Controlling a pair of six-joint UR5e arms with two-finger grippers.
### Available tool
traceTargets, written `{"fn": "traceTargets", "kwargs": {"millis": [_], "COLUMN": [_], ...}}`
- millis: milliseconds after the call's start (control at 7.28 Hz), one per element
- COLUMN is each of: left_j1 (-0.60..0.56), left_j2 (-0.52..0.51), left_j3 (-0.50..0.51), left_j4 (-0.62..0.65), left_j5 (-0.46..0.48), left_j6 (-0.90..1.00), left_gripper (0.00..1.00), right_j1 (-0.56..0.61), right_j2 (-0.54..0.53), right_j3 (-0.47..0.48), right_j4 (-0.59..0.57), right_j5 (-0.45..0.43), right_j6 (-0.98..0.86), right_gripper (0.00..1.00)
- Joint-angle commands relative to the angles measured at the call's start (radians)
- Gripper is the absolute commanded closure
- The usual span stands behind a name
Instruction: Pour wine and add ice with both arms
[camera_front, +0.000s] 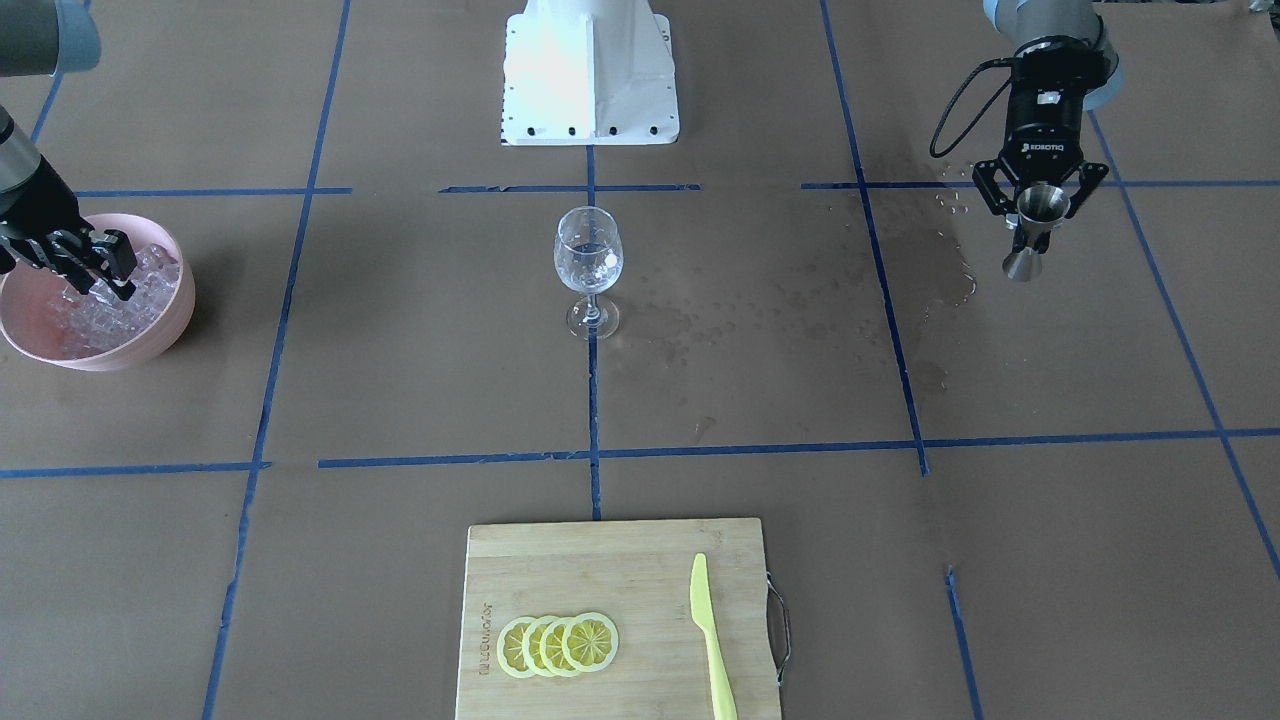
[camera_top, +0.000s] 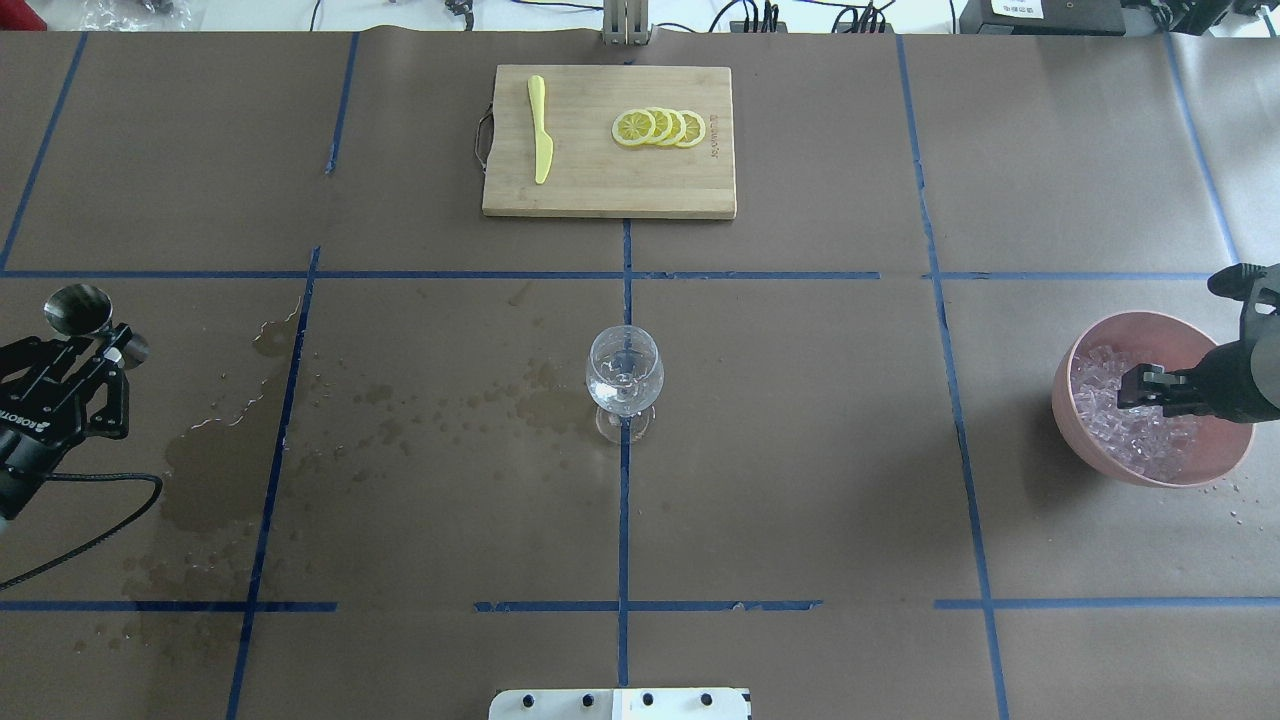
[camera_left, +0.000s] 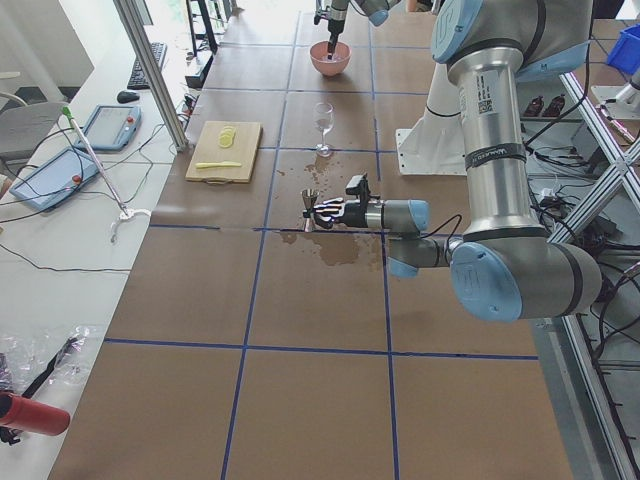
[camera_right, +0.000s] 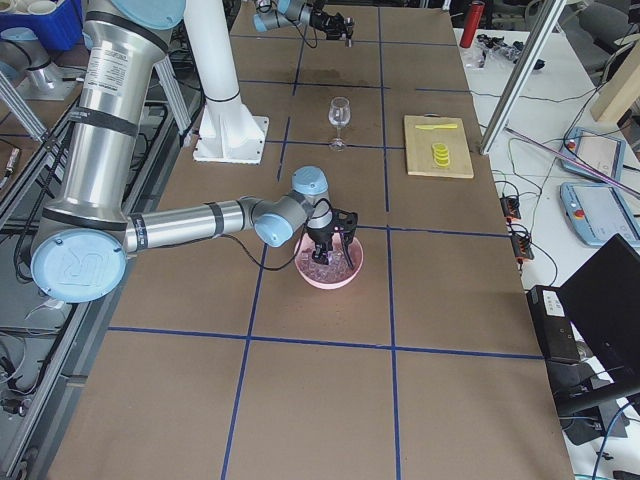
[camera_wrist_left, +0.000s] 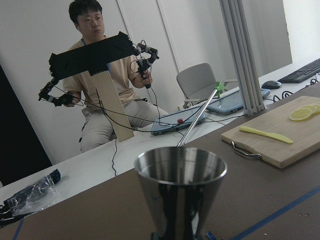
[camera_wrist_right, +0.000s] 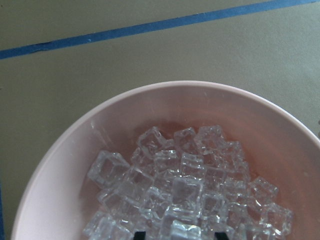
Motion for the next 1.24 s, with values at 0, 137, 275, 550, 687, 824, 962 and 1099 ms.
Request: {"fn": "traceTargets", "kwargs": {"millis": [0, 137, 275, 550, 687, 824, 962, 1099], "left_j1": [0.002, 0.005, 0.006, 0.023, 0.029, 0.032, 0.04, 0.045], "left_j2": [0.0, -0.002, -0.002, -0.003, -0.003, -0.005, -0.005, -0.008], "left_j3": [0.016, 0.022, 0.037, 0.039, 0.037, 0.037, 0.037, 0.036], "left_j4": [0.004, 0.005, 0.005, 0.013, 0.013, 0.018, 0.019, 0.036], "left_j5": [-0.003, -0.003, -0.006, -0.009, -0.009, -0.009, -0.009, -0.009], "left_j6": [-0.054, -0.057, -0.085, -0.114, -0.116, -0.12, -0.143, -0.149], "left_gripper": [1.0, 1.0, 1.0, 1.0, 1.0, 1.0, 1.0, 1.0], "right_j1": [0.0, 0.002, 0.002, 0.006, 0.006, 0.008, 0.011, 0.023], "right_j2": [-0.002, -0.004, -0.004, -0.007, -0.011, -0.013, -0.014, -0.016], "right_j3": [0.001, 0.002, 0.005, 0.01, 0.015, 0.018, 0.027, 0.045], "right_j4": [0.0, 0.0, 0.0, 0.0, 0.0, -0.002, -0.003, -0.006], "right_j5": [0.0, 0.002, 0.002, 0.003, 0.002, 0.003, 0.003, 0.015], "right_j6": [-0.001, -0.001, -0.001, -0.002, -0.005, -0.008, -0.01, -0.011], "right_gripper": [0.51, 0.55, 0.6, 0.76, 0.9, 1.0, 1.0, 1.0]}}
